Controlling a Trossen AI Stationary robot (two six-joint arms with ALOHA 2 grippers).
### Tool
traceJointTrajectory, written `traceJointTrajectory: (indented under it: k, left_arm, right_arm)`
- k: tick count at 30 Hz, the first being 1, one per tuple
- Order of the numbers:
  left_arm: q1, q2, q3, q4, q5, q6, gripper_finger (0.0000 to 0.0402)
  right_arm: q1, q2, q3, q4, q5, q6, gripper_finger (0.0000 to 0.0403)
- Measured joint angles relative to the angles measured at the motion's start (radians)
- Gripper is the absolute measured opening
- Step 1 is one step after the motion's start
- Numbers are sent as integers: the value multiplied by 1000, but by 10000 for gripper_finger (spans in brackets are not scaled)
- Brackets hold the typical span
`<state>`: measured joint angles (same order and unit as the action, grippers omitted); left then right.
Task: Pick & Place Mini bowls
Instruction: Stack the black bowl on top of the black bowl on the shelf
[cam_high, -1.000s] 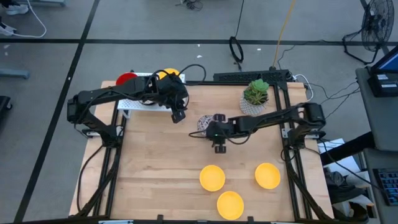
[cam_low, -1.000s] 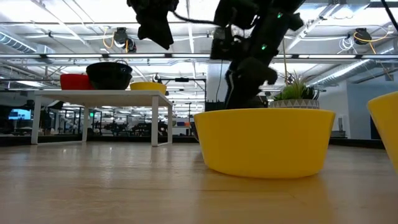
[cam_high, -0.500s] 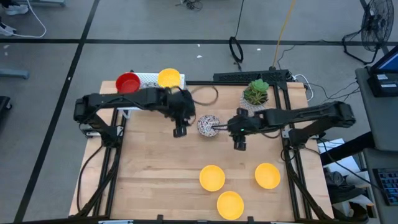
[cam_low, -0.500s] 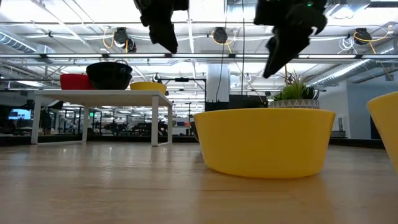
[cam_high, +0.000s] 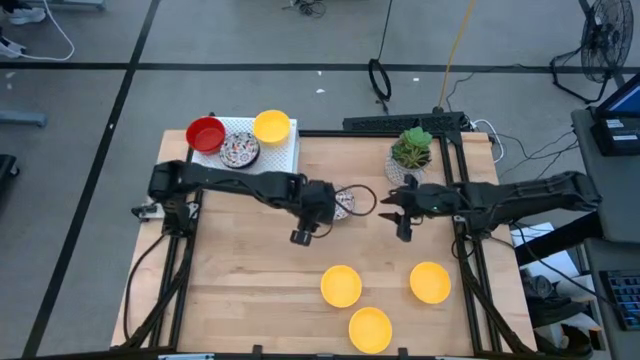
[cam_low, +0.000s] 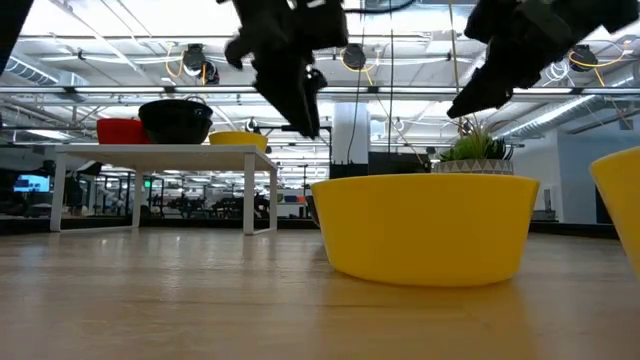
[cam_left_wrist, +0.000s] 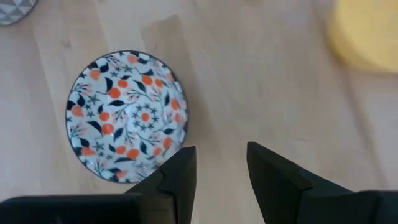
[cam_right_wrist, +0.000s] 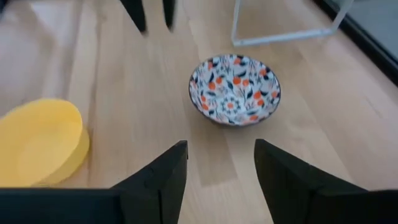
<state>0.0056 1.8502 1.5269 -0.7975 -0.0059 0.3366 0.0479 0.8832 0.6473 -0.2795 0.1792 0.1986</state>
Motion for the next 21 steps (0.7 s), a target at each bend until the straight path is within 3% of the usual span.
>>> traceJointTrajectory:
  k: [8,21]
  left_arm:
    - [14,105,0,100,-42,28,145]
    - [53,195,0,161,-46,27,145]
  right_arm:
    - [0,-88,-170,231,0,-2,173]
    - [0,-112,-214,363,-1,-30,173]
